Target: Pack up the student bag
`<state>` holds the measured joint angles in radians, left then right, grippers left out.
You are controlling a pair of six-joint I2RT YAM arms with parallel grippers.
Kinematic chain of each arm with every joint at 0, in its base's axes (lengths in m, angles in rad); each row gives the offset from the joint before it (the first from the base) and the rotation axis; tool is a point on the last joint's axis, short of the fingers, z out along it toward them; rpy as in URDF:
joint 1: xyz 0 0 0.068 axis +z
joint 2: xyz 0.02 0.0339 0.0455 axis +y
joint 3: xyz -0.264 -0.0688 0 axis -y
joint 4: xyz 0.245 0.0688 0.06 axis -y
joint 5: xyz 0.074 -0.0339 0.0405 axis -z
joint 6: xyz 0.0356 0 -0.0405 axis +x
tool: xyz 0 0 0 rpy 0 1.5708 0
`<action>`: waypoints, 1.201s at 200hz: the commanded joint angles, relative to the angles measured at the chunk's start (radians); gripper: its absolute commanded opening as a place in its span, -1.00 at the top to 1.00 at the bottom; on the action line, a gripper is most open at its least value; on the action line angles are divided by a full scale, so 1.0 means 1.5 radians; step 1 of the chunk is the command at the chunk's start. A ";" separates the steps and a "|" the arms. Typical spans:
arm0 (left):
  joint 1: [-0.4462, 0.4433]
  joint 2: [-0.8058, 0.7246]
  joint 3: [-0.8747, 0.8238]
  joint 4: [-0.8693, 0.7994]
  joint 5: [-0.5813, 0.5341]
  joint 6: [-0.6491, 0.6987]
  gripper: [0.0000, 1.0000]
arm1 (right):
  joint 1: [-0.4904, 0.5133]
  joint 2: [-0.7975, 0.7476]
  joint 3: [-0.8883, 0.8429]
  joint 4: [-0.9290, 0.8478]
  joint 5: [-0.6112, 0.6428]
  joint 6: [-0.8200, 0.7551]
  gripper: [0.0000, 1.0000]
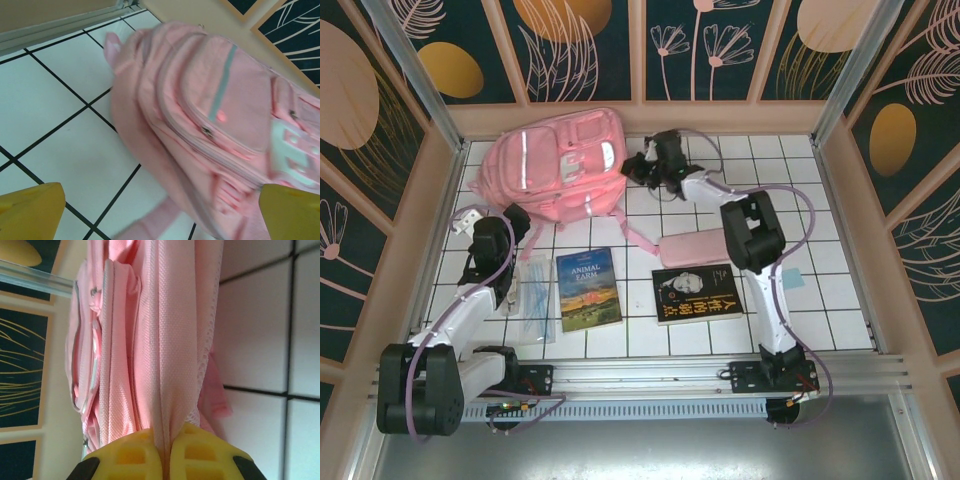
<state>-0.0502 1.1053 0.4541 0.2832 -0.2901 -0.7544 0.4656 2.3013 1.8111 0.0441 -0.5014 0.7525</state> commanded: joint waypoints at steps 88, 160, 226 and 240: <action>0.001 0.194 0.062 0.073 0.290 -0.110 -0.98 | -0.184 -0.064 0.075 -0.185 0.061 -0.142 -0.51; -0.020 0.284 0.076 0.171 0.282 -0.157 -0.97 | -0.151 -0.268 -0.375 0.014 0.019 -0.033 -0.61; -0.031 0.411 0.130 0.230 0.295 -0.173 -0.97 | -0.092 -0.164 -0.381 0.159 -0.050 0.059 -0.57; -0.031 0.441 0.147 0.230 0.305 -0.167 -0.97 | -0.089 -0.135 -0.367 0.186 -0.074 0.095 -0.52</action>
<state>-0.0864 1.6943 0.6247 0.5789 0.1295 -1.0004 0.3157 2.0155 1.2171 0.1741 -0.5194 0.7807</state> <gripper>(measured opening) 0.985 0.780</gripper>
